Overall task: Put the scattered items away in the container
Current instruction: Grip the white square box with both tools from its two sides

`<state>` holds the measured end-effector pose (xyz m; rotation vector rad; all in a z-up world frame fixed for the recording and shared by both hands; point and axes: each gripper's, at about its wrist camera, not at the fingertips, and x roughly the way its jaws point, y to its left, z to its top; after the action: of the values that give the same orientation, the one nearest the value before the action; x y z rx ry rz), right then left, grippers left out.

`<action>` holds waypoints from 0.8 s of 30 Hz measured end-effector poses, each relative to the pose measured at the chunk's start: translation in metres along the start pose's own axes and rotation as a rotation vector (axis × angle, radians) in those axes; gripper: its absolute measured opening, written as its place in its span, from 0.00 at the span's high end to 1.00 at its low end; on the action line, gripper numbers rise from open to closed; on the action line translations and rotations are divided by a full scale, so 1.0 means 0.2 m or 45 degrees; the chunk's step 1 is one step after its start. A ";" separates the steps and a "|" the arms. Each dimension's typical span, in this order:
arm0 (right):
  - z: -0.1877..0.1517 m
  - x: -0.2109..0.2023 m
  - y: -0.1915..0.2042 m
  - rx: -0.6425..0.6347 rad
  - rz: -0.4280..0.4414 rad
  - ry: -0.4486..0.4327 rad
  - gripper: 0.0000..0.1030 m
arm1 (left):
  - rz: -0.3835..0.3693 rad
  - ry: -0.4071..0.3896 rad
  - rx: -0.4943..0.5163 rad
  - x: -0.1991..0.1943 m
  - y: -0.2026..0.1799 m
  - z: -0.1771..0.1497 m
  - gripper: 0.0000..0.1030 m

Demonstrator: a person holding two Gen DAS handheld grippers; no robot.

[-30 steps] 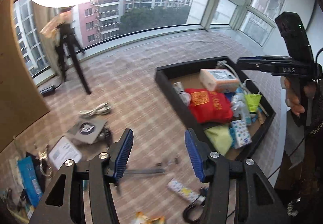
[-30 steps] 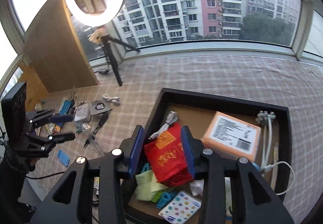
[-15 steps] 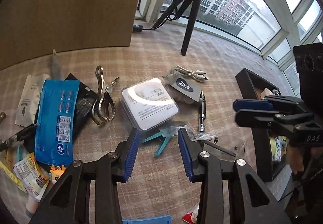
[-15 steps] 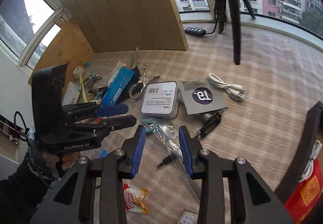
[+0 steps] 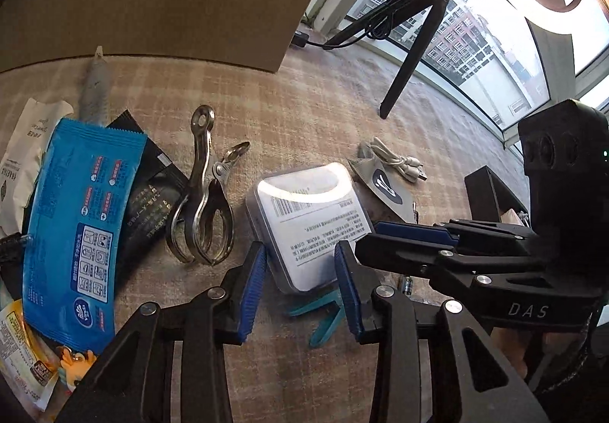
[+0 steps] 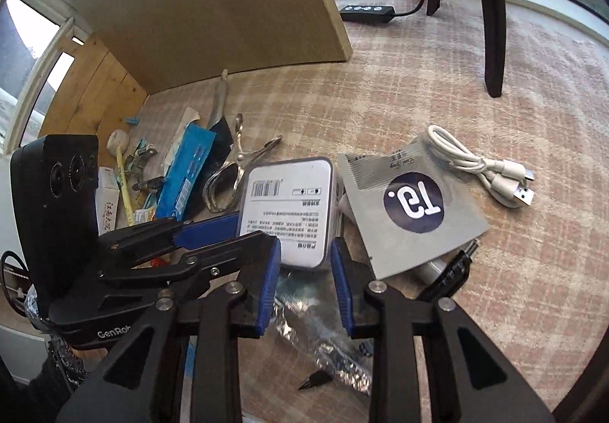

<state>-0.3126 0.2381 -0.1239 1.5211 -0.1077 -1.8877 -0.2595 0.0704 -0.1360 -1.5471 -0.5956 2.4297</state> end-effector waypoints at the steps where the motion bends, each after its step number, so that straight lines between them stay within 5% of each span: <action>1: 0.01 0.01 -0.01 0.016 0.006 0.006 0.74 | 0.001 -0.001 0.005 0.01 0.00 0.01 0.64; 12: 0.03 0.02 -0.07 0.113 0.082 0.003 0.73 | -0.010 -0.013 0.024 0.01 -0.03 0.02 0.63; 24: -0.04 -0.22 0.01 0.113 0.144 -0.119 0.73 | 0.025 -0.157 0.125 -0.22 -0.19 0.02 0.63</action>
<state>-0.3020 0.2645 -0.0885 1.4530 -0.3170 -1.8851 -0.2464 0.0875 -0.0807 -1.3801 -0.4769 2.5418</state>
